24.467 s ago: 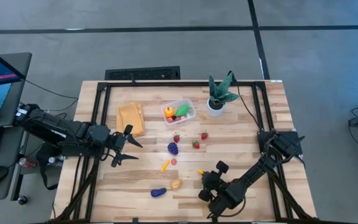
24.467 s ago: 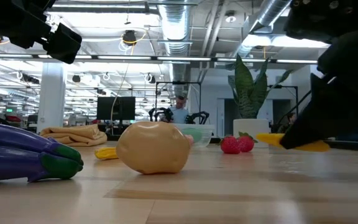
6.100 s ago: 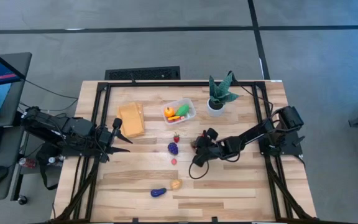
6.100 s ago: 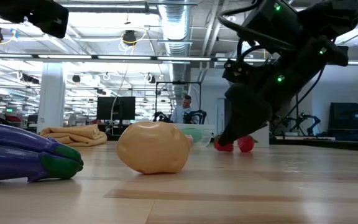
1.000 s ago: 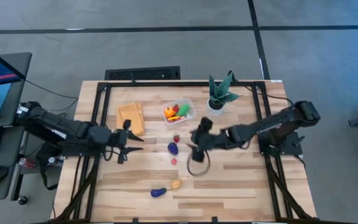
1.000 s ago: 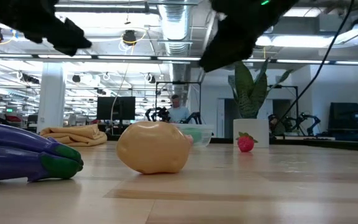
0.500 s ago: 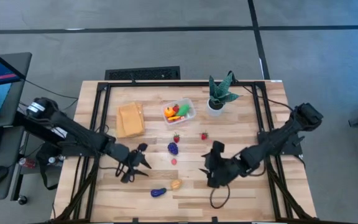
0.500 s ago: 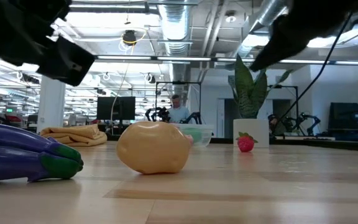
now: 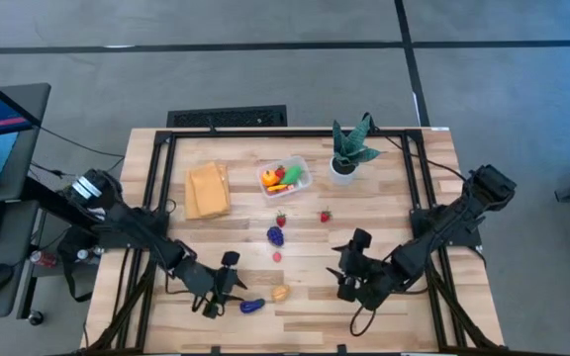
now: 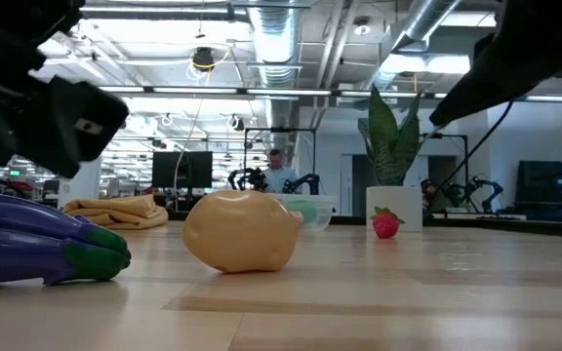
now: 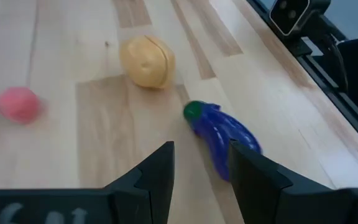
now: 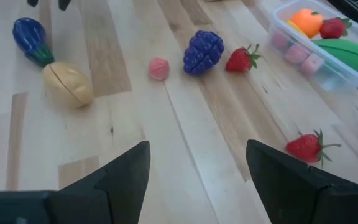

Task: Pick and placing Produce into tupperware
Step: Put the eggplant into the transparent bin

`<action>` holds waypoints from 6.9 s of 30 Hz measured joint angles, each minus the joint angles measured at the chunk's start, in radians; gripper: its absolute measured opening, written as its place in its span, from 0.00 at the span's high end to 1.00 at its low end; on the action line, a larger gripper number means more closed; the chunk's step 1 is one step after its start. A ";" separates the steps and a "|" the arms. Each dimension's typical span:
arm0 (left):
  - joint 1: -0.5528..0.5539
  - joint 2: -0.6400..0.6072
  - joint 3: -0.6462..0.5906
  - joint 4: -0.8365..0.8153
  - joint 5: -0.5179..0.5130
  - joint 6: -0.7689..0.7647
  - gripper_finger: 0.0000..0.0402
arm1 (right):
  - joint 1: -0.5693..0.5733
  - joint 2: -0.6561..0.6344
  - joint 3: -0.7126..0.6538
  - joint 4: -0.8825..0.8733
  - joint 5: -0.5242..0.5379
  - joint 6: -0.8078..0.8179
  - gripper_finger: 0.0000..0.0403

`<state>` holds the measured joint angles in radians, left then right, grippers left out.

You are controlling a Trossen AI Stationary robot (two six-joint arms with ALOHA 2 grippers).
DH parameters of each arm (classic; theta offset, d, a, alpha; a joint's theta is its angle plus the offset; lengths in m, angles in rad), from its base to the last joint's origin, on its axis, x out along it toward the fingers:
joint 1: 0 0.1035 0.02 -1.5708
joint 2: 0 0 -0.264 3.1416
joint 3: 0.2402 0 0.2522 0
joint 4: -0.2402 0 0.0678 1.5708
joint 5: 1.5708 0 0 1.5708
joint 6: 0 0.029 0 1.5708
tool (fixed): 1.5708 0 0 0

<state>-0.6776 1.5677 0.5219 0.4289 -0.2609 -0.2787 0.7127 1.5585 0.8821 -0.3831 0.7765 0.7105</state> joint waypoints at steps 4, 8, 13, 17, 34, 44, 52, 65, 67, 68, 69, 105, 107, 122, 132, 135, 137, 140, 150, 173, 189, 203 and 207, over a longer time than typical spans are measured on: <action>-0.037 0.038 0.045 -0.040 -0.039 -0.054 0.66 | 0.000 0.000 -0.004 0.000 0.011 0.000 0.35; -0.061 0.036 0.086 -0.105 -0.083 -0.072 0.66 | -0.001 0.000 -0.004 0.000 0.012 0.000 0.35; -0.068 0.029 0.151 -0.175 -0.083 -0.096 0.66 | -0.001 0.000 -0.004 0.002 0.011 0.006 0.35; -0.058 0.029 0.206 -0.191 -0.006 -0.049 0.66 | -0.001 0.000 -0.004 0.003 0.011 0.007 0.35; -0.004 0.029 0.425 -0.531 -0.086 0.013 0.57 | -0.001 0.000 -0.004 0.012 0.011 0.007 0.35; -0.004 0.029 0.426 -0.572 -0.041 -0.067 0.45 | -0.001 0.000 -0.004 0.010 0.010 0.006 0.35; -0.001 0.029 0.426 -0.560 -0.123 -0.106 0.45 | -0.001 0.000 -0.004 0.009 0.010 0.005 0.35; 0.011 0.035 0.425 -0.596 0.088 -0.197 0.45 | -0.001 0.000 -0.004 0.009 0.010 0.014 0.35; 0.010 0.035 0.425 -0.597 0.088 -0.195 0.45 | -0.001 0.000 -0.004 0.005 0.010 0.015 0.35; 0.010 0.035 0.425 -0.597 0.088 -0.195 0.45 | -0.001 0.000 -0.004 0.004 0.010 0.015 0.35; 0.010 0.035 0.425 -0.597 0.089 -0.196 0.45 | -0.001 0.000 -0.004 0.003 0.010 0.015 0.35; 0.038 0.192 0.423 -0.555 0.168 -0.241 0.45 | -0.001 0.000 -0.004 -0.005 0.010 0.024 0.35; 0.041 0.203 0.425 -0.539 0.169 -0.241 0.45 | -0.001 0.000 -0.016 0.011 0.010 0.024 0.35; 0.052 0.263 0.424 -0.524 0.175 -0.240 0.45 | -0.002 0.000 -0.056 0.026 0.006 0.052 0.35; 0.054 0.266 0.425 -0.540 0.162 -0.214 0.45 | -0.004 0.000 -0.056 0.028 0.010 0.050 0.35; 0.054 0.266 0.426 -0.545 0.159 -0.212 0.45 | -0.004 0.000 -0.056 0.028 0.010 0.050 0.35; 0.054 0.266 0.426 -0.545 0.159 -0.204 0.45 | -0.004 0.000 -0.056 0.028 0.010 0.050 0.35; 0.054 0.266 0.426 -0.549 0.158 -0.202 0.46 | -0.004 0.000 -0.056 0.028 0.010 0.050 0.35; 0.054 0.267 0.425 -0.553 0.148 -0.176 0.57 | -0.004 0.000 -0.056 0.028 0.010 0.050 0.35; 0.053 0.268 0.431 -0.550 0.117 -0.154 0.60 | -0.004 0.000 -0.056 0.028 0.010 0.050 0.35; 0.070 0.270 0.548 -0.677 0.054 0.029 0.60 | -0.004 0.000 -0.056 0.029 0.010 0.050 0.35; 0.077 0.268 0.713 -1.004 -0.010 0.103 0.60 | -0.003 0.000 -0.056 0.029 0.009 0.050 0.35; 0.077 0.267 0.755 -1.087 -0.130 0.141 0.60 | -0.004 0.000 -0.056 0.028 0.009 0.050 0.35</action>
<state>-0.6003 1.8351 1.2770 -0.6578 -0.3911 -0.1375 0.7090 1.5589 0.8261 -0.3547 0.7856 0.7605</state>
